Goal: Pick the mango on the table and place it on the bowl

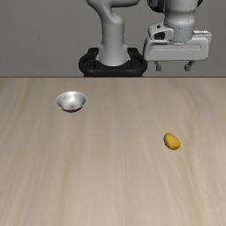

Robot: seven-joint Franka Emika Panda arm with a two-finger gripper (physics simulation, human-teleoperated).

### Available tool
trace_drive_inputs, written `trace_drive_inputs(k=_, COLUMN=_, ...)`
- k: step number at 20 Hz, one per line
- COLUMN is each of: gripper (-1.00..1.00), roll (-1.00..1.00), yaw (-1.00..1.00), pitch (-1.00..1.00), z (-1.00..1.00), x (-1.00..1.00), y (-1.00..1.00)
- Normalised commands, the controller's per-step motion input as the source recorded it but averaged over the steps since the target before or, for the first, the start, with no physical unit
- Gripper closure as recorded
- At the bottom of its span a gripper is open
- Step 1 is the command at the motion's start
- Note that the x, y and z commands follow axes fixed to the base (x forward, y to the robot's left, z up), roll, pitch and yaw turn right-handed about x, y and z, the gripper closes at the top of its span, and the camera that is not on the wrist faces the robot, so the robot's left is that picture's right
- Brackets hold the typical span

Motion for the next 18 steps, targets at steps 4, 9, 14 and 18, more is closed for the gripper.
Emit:
trace_drive_inputs(k=4, gripper=-1.0, roll=0.0, yaw=0.0, pitch=0.0, z=0.0, x=1.0, y=0.0)
trace_drive_inputs(k=9, gripper=-1.0, roll=0.0, yaw=0.0, pitch=0.0, z=-0.4, x=0.4, y=0.2)
trace_drive_inputs(k=14, gripper=-1.0, roll=0.0, yaw=0.0, pitch=0.0, z=-1.0, x=0.0, y=0.0)
trace_drive_inputs(k=18, gripper=-1.0, roll=0.0, yaw=0.0, pitch=0.0, z=-1.0, x=0.0, y=0.0)
